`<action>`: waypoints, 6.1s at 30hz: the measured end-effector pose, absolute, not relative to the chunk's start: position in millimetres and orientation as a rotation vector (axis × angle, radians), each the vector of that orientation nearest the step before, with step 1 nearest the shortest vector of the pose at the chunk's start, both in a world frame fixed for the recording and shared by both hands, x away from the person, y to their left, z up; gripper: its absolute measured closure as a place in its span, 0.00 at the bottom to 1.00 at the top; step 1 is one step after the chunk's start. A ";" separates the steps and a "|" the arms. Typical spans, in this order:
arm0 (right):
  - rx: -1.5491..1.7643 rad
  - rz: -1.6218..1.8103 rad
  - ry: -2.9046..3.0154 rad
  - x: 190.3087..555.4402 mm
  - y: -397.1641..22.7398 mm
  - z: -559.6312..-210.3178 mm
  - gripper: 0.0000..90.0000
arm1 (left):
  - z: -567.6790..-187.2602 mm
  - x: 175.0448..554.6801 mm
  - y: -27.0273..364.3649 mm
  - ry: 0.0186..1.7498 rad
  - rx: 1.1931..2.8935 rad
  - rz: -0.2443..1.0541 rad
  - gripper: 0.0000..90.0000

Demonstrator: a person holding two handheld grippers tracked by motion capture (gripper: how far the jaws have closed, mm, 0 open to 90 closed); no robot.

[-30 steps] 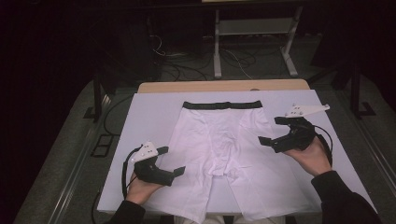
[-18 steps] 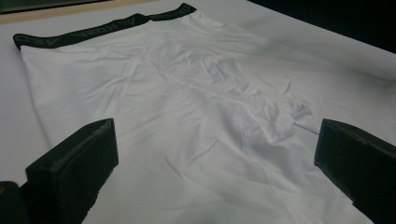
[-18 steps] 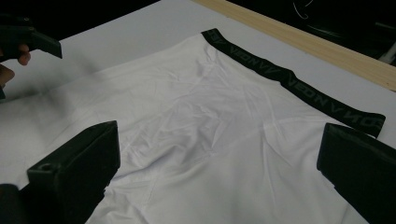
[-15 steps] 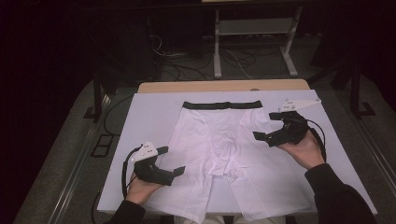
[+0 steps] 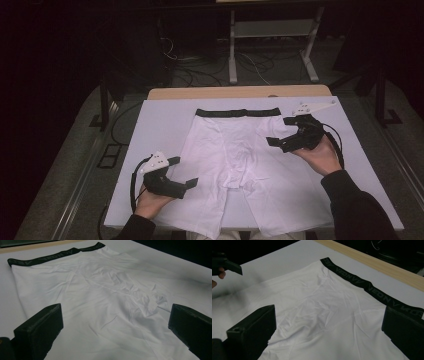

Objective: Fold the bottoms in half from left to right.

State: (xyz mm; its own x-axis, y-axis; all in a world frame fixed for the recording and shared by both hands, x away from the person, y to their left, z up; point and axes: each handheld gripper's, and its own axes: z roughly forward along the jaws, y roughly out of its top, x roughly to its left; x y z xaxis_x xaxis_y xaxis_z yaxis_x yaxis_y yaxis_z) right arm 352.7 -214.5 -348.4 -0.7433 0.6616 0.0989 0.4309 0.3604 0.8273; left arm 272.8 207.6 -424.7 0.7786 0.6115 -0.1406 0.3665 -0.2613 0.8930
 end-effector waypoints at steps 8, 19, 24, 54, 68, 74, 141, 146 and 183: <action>0.997 1.321 2.381 362.5 -210.3 -351.6 0.00 | -424.9 273.1 207.6 0.744 1.883 0.280 0.00; 0.997 1.315 2.392 376.2 -200.0 -350.6 0.00 | -424.8 273.4 208.0 0.742 1.881 0.280 0.00; 0.992 1.313 2.396 383.0 -196.0 -348.4 0.00 | -424.6 273.5 208.2 0.741 1.878 0.279 0.00; 0.983 1.319 2.415 417.2 -169.2 -347.4 0.00 | -424.7 274.9 209.0 0.741 1.874 0.276 0.00; 0.963 1.306 2.430 431.5 -151.2 -344.7 0.00 | -424.7 275.3 208.9 0.741 1.872 0.273 0.00; 0.947 1.302 2.443 437.0 -139.1 -344.1 0.00 | -424.5 275.3 208.8 0.738 1.871 0.272 0.00; 0.899 1.263 2.539 487.4 -28.9 -392.1 0.00 | -423.4 275.9 209.6 0.746 1.853 0.261 0.00; 0.896 1.261 2.548 490.3 -18.1 -396.2 0.00 | -423.3 276.1 210.1 0.749 1.848 0.258 0.00; 0.977 1.264 2.492 528.9 26.9 -419.9 0.02 | -423.1 276.7 211.9 0.758 1.830 0.252 0.00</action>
